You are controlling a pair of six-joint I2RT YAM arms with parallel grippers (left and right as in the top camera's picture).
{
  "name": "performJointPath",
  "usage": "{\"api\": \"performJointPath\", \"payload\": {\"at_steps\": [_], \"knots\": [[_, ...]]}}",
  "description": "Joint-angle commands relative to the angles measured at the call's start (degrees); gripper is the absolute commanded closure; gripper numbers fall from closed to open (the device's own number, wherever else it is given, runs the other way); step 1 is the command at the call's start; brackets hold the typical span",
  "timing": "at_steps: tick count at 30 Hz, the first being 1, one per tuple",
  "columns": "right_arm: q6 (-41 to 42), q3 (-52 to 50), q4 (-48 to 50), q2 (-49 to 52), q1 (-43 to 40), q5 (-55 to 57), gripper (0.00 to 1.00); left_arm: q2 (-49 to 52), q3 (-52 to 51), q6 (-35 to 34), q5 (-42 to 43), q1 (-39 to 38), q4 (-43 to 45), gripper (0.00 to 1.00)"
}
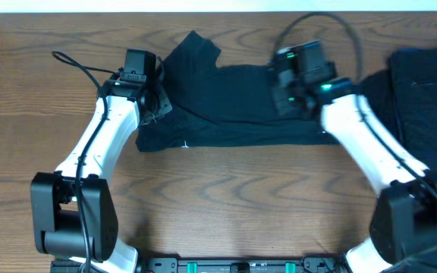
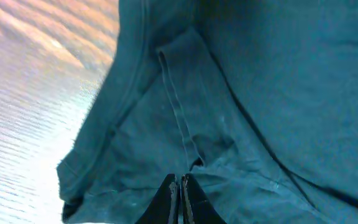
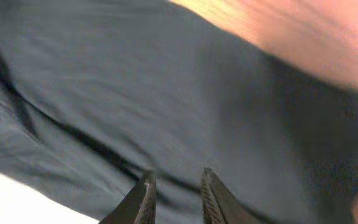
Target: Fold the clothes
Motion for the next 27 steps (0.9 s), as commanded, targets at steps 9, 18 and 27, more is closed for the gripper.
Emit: {"api": "performJointPath", "payload": {"at_steps": [9,18,27], "knots": [[-12.81,0.46,5.03,11.06,14.95,9.16,0.75,9.01,-1.29,-0.74,1.70,0.31,0.04,0.94],[-12.74,0.48,5.01,11.17,19.85,9.94,0.72,13.27,-1.29,-0.79,1.66,0.31,1.77,0.94],[-11.65,0.48,5.38,11.39,17.73,9.31,0.62,16.90,-1.29,-0.94,1.68,2.56,2.40,0.94]]}}
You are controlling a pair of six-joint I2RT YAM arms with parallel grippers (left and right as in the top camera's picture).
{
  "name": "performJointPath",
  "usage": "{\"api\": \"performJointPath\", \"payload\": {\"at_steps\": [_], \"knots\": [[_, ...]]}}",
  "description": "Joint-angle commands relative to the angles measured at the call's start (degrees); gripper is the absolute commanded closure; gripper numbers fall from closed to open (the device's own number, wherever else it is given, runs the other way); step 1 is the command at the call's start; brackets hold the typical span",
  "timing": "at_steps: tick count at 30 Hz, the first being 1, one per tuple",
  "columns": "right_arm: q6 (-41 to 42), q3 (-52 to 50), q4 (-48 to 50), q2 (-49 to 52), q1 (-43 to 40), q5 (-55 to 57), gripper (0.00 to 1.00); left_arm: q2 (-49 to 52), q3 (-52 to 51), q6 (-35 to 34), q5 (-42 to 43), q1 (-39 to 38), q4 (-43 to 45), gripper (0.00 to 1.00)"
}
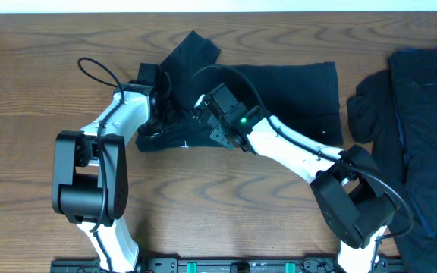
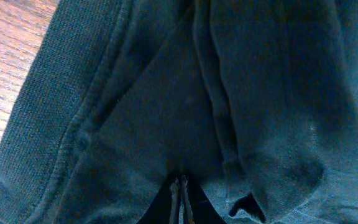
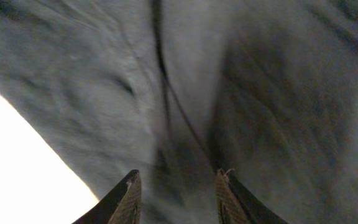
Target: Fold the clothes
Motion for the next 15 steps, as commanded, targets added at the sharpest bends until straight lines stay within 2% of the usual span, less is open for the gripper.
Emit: {"api": "performJointPath", "payload": {"at_steps": [1,15], "knots": [[0.24,0.48,-0.09,0.11,-1.16,-0.11,0.62,4.20,-0.48,-0.52,-1.44,1.95,0.28,0.94],[-0.28,0.48,0.42,1.68,-1.16,-1.97,0.62,4.33,-0.48,-0.55,-1.46,2.47,0.96,0.94]]}}
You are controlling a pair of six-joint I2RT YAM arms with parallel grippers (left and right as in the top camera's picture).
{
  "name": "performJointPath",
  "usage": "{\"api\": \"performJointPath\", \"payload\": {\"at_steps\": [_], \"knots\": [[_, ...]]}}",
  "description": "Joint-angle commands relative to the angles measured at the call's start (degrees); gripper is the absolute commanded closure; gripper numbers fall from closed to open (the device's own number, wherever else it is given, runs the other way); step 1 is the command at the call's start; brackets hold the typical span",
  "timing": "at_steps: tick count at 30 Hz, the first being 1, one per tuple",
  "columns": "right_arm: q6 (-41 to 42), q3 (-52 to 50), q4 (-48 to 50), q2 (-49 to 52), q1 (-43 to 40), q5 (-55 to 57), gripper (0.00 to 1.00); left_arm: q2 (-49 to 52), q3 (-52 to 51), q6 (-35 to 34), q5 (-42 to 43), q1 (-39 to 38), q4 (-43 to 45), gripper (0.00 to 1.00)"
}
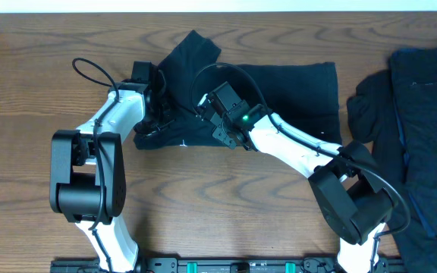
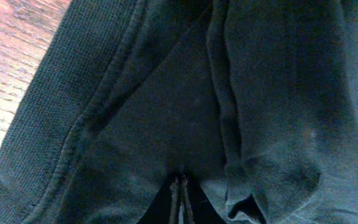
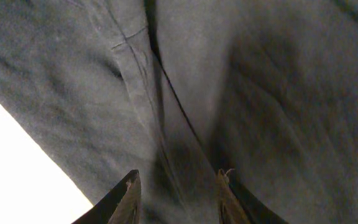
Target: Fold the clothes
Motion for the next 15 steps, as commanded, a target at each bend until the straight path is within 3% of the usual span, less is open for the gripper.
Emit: {"api": "performJointPath", "payload": {"at_steps": [1,15], "knots": [[-0.85,0.48,0.24,0.46,-0.24,-0.42,0.62,3.89,-0.96,-0.52,-2.82,0.98,0.48,0.94],[-6.03,0.48,2.93,3.48,0.37,3.32,0.62,3.89,-0.96,-0.50,-2.82,0.98,0.46,0.94]]}}
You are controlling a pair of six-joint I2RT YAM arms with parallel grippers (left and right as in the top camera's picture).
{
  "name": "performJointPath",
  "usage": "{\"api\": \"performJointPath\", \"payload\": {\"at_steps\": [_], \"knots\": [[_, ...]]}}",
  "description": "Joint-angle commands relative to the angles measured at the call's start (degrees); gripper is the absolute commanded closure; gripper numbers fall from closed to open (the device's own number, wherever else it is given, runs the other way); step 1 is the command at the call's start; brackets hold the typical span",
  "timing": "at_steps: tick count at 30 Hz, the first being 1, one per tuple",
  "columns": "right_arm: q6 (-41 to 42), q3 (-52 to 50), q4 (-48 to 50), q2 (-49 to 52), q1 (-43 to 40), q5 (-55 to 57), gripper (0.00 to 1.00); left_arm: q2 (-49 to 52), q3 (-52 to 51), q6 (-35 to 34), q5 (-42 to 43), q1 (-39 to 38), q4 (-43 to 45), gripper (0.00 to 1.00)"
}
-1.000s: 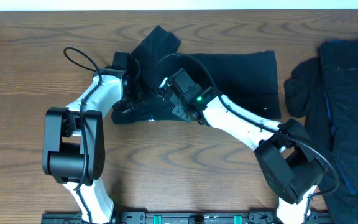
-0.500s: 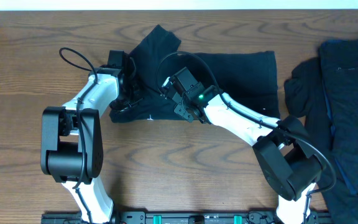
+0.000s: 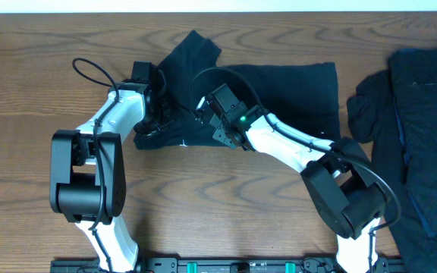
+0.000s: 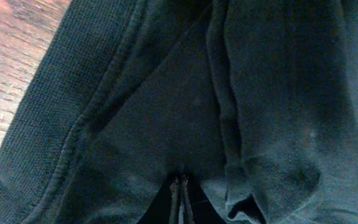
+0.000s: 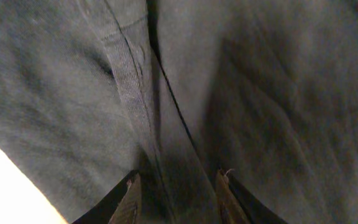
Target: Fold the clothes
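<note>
A dark folded garment lies across the back middle of the table, with a sleeve sticking out at the back left. My left gripper is at its left end, shut on the garment, its fingers pinched together in the cloth beside a ribbed hem. My right gripper is close by at the garment's front left. It is open, and its fingers straddle a ribbed seam low over the cloth.
A second dark garment lies heaped at the right edge of the wooden table. A black cable loops behind the left arm. The two wrists are close together over the garment's left end.
My right gripper has come slightly closer to the cloth, so the ribbed seam between its open fingers looks larger. The left gripper and the garment have not visibly moved.
At first my left gripper was shut at the garment's left edge and my right was open over its back right part. Then the right was at the front left, beside the left gripper, which had shifted forward. Both have stayed there, the right nearing the cloth.
</note>
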Motion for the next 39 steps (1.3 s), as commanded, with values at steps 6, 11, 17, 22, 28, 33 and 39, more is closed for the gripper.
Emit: {"api": "performJointPath", "payload": {"at_steps": [6,11,17,22,28,33,39], "knots": [[-1.86,0.48,1.44,1.36,-0.09,2.51,0.62,3.89,-0.96,-0.48,-2.84,0.98,0.46,0.94],[-1.81,0.48,2.27,1.51,-0.70,2.93,0.63,3.89,-0.96,-0.46,-2.84,0.98,0.48,0.94],[-1.81,0.48,3.23,1.53,-1.86,4.24,0.62,3.89,-0.96,-0.46,-2.84,0.98,0.48,0.94],[-1.81,0.48,3.65,1.75,-3.19,4.22,0.62,3.89,-0.96,-0.46,-2.84,0.98,0.46,0.94],[-1.81,0.48,5.09,2.64,-4.57,4.22,0.62,3.89,-0.96,-0.46,-2.86,0.98,0.46,0.94],[-1.81,0.48,7.32,4.59,-5.57,4.46,0.62,3.89,-0.96,-0.46,-2.84,0.98,0.46,0.94],[-0.92,0.50,11.41,5.22,-7.10,5.33,0.62,3.89,-0.96,-0.46,-2.84,0.98,0.42,0.94]]}}
